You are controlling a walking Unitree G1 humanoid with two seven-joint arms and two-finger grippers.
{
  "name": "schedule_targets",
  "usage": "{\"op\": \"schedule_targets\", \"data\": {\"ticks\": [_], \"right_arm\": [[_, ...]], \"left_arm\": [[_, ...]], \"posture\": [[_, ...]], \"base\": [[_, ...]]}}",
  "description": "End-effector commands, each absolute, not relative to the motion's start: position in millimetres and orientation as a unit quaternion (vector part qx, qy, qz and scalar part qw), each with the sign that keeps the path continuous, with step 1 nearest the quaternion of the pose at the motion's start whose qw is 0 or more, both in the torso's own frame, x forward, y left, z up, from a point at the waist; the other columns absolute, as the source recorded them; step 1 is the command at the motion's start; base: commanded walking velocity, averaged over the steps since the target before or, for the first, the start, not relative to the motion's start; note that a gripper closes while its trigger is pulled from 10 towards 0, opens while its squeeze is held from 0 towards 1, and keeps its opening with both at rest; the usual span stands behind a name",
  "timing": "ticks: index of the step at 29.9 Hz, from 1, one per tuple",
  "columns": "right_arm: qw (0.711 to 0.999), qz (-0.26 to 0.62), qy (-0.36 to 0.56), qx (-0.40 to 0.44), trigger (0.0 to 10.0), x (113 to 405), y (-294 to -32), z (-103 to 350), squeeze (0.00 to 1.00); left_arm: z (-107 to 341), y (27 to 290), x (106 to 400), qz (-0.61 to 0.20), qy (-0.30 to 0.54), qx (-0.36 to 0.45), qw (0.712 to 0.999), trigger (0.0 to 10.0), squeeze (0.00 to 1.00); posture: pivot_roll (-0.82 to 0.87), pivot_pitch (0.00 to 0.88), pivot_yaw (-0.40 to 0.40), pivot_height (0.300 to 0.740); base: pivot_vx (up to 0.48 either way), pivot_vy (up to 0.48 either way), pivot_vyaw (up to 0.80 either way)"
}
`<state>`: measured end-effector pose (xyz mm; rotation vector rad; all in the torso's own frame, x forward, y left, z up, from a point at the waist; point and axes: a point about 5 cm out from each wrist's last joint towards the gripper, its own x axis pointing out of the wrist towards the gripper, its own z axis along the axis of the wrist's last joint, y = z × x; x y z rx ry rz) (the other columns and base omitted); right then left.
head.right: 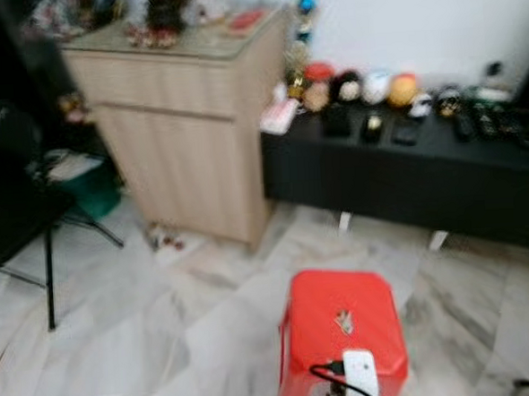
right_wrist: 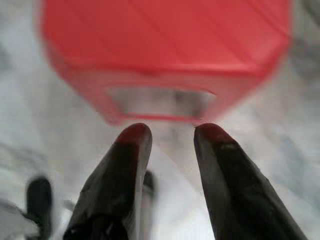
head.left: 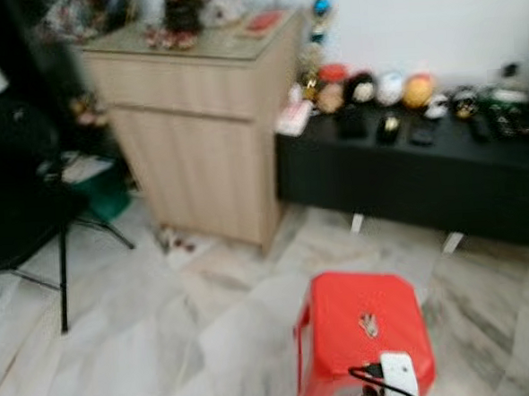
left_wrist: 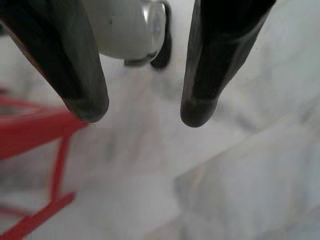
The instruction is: Hang keys on a hook
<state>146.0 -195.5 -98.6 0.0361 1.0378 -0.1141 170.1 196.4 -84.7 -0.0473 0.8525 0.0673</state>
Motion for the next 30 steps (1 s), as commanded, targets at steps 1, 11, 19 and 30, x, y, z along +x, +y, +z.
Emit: {"op": "schedule_targets", "data": {"ticks": [1,11,19,30], "right_arm": [[0.885,-0.033,0.465,0.025,10.0,168.3,-178.8,-91.2,0.00],[0.885,-0.032,0.464,0.028,10.0,169.2,-177.5,-91.0,0.00],[0.886,-0.032,0.461,0.029,10.0,171.0,-177.4,-90.2,0.00],[0.890,-0.036,0.453,0.031,10.0,173.1,-177.8,-88.9,0.00]], "left_arm": [[-87.8,213.6,156.9,0.053,0.431,-0.010,0.901,10.0,0.00],[-88.1,217.7,154.5,0.058,0.434,-0.011,0.899,10.0,0.00],[-86.9,220.7,156.1,0.061,0.433,-0.009,0.899,10.0,0.00],[-86.3,217.3,159.2,0.060,0.429,-0.012,0.901,10.0,0.00]], "posture": [[0.16,0.000,-0.027,0.740],[0.16,0.000,-0.030,0.740],[0.16,0.000,-0.032,0.740],[0.16,0.004,-0.034,0.740]], "base": [[0.300,0.000,0.00],[0.297,0.000,0.00],[0.220,0.000,0.00],[0.000,0.000,0.00]]}}
